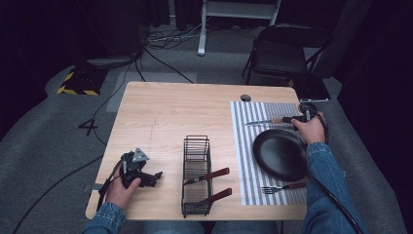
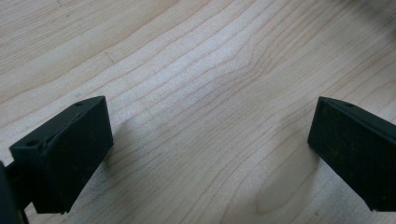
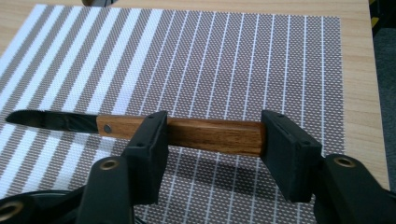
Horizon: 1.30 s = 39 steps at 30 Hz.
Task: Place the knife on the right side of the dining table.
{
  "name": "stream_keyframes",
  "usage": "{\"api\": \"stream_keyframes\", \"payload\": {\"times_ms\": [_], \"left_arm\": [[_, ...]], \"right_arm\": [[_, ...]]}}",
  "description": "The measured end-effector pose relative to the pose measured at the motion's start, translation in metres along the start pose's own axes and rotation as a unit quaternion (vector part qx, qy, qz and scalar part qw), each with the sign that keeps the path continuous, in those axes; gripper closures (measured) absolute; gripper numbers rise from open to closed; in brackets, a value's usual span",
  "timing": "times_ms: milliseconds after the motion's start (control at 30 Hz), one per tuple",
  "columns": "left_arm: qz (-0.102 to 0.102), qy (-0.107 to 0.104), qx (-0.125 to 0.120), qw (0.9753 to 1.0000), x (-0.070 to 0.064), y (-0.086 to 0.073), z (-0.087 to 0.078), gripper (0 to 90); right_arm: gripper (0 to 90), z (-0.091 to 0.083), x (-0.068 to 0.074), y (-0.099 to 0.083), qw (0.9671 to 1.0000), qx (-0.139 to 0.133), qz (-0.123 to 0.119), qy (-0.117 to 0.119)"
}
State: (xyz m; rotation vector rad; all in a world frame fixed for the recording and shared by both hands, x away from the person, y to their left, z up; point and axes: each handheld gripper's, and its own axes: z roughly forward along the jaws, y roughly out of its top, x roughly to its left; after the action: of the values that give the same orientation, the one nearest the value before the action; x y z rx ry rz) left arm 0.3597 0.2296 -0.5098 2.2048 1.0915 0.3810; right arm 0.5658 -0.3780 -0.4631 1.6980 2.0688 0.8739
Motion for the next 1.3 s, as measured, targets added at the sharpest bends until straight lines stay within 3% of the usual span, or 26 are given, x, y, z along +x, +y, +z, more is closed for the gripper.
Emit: {"api": "stream_keyframes", "payload": {"times_ms": [467, 767, 1067, 1300], "left_arm": [[0.000, 0.000, 0.000, 1.0000, 0.000, 0.000, 0.000, 0.2], [0.000, 0.000, 0.000, 1.0000, 0.000, 0.000, 0.000, 0.2], [0.000, 0.000, 0.000, 1.0000, 0.000, 0.000, 0.000, 0.2], [0.000, 0.000, 0.000, 1.0000, 0.000, 0.000, 0.000, 0.2]], "right_arm": [[45.5, 0.005, -0.008, -0.007, 0.9998, 0.001, 0.019, -0.006], [45.3, -0.002, -0.010, -0.004, 0.9998, -0.015, 0.011, -0.008], [45.3, -0.003, -0.001, 0.002, 0.9996, -0.028, 0.004, 0.003], [44.0, 0.010, 0.013, 0.008, 0.9998, -0.009, -0.009, 0.012]]}}
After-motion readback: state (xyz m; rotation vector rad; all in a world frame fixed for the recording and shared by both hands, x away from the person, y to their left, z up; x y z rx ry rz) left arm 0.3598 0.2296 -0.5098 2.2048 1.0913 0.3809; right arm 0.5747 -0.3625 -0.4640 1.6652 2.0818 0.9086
